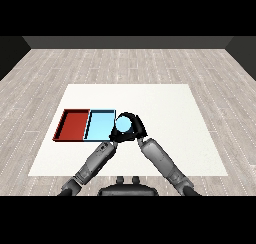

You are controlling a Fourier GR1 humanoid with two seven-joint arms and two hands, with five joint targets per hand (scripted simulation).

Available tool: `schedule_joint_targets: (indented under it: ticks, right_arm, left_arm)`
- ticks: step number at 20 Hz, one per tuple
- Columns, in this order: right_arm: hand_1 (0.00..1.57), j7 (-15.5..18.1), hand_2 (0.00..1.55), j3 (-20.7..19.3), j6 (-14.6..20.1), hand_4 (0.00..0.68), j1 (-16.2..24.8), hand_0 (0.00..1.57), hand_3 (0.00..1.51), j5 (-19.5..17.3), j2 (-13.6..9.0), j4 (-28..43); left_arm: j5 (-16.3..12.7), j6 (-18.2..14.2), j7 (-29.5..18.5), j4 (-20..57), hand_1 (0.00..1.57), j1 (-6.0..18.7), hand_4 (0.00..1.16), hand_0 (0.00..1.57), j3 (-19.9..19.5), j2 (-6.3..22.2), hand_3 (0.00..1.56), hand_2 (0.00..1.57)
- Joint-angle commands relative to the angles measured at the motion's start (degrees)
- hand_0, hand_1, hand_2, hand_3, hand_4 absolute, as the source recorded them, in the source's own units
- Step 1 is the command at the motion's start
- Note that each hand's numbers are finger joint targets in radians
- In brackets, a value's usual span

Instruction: Pick the blue can and put it in the blue box

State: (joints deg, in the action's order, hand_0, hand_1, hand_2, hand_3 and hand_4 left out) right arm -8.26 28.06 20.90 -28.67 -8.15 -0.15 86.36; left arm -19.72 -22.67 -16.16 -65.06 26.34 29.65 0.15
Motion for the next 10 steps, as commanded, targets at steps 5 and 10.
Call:
schedule_joint_targets:
  ticks: [5, 10]
  right_arm:
    - [1.50, -2.86, 1.46, -2.67, -0.15, 0.556, -5.57, 1.50, 1.38, 2.34, 0.13, -1.53]
    - [1.43, -0.61, 1.38, -5.59, -5.10, 0.377, 1.12, 1.43, 1.30, 4.14, -0.67, 2.71]
  left_arm:
    - [2.72, -3.38, 0.17, -1.76, 1.57, -1.18, 1.15, 1.57, -1.45, 0.05, 1.49, 1.57]
    - [0.56, -5.15, -1.76, 1.24, 1.57, 1.23, 1.14, 1.57, -2.15, -0.15, 1.48, 1.56]
